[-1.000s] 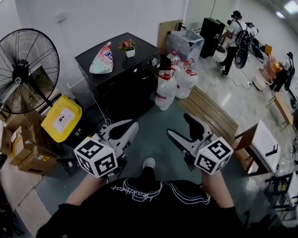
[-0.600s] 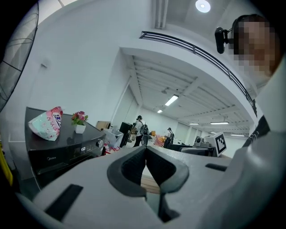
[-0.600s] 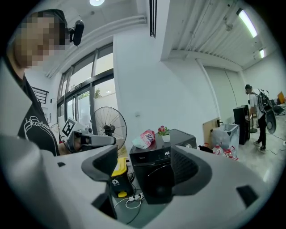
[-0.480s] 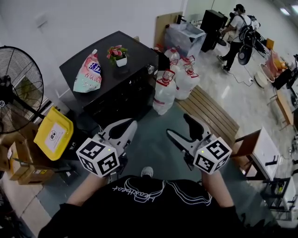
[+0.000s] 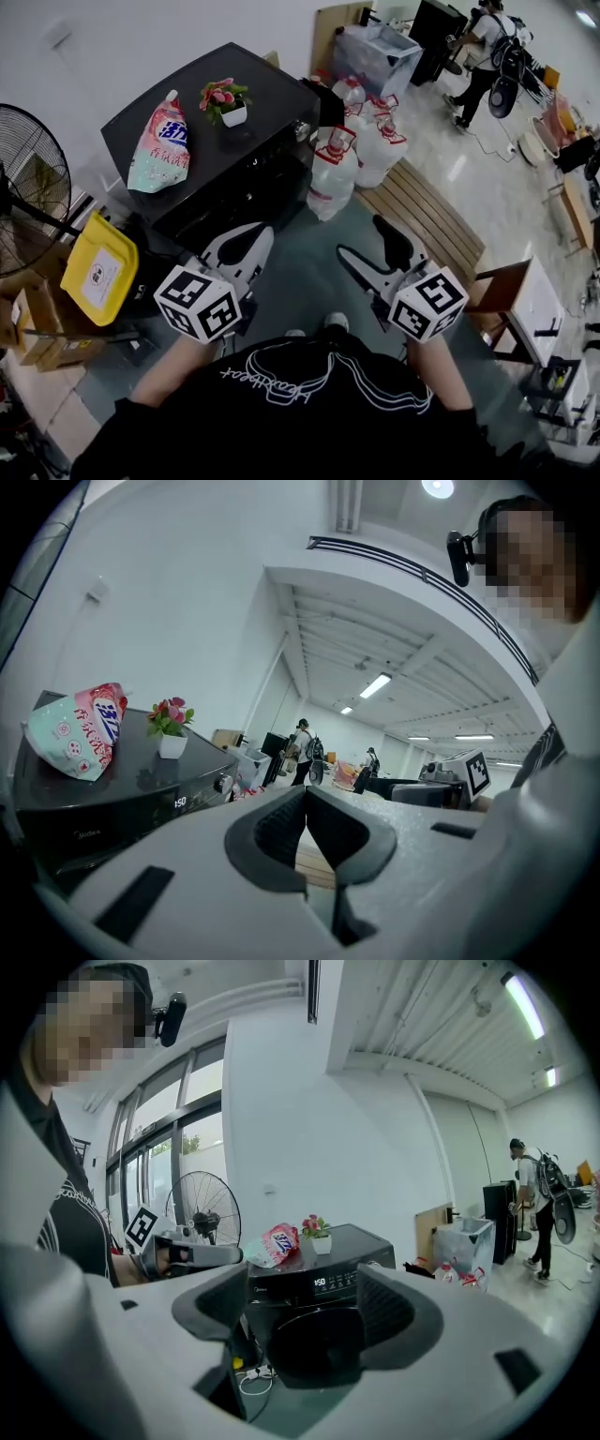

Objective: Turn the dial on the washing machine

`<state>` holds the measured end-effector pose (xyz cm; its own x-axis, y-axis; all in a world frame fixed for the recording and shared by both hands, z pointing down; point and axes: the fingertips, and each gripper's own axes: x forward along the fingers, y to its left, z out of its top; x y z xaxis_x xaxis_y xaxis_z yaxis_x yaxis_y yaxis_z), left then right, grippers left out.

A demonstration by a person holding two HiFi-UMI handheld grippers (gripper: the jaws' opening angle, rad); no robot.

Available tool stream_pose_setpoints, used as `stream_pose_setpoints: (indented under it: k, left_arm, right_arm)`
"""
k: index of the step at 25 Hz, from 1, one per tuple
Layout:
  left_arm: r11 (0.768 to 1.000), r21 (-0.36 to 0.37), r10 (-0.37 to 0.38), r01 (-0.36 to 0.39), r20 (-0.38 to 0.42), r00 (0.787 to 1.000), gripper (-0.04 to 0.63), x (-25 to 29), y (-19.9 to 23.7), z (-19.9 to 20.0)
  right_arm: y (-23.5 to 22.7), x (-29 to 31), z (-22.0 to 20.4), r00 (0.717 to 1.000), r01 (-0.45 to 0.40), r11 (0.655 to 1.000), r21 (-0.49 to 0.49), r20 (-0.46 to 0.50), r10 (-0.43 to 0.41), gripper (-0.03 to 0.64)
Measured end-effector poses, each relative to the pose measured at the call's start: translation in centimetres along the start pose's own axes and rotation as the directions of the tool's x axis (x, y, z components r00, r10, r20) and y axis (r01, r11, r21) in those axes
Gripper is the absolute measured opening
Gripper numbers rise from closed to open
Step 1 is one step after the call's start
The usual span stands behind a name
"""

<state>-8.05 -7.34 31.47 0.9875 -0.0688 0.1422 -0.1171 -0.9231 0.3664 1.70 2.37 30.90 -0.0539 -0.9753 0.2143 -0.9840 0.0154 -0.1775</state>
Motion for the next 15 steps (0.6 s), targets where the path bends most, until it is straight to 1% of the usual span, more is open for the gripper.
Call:
stream_pose_setpoints:
  k: [4,9,15]
  left_arm:
    - [1.000,0.010,0.030,-0.030,0.000,1.000,0.005,1.4,1.1,-0.2]
    - [0.995,0.019,0.099,-0.099,0.012,0.995,0.005,3.3,3.0,0.2]
    - [0.979,-0.022,0.205,-0.204,0.033,0.978,0.005,5.9,5.2,0.8]
  right_arm:
    - [-1.7,1.7,-0.3,1.000,-0.022,1.000,-0.010,-0.015,0.022,0.354]
    - [-4.9,4.6,0.0,0.997,-0.066,0.998,-0.026,-0.033,0.065,0.351]
    - [-9.4,8.9,0.5,0.992,-0.111,0.993,-0.038,-0.057,0.109,0.348]
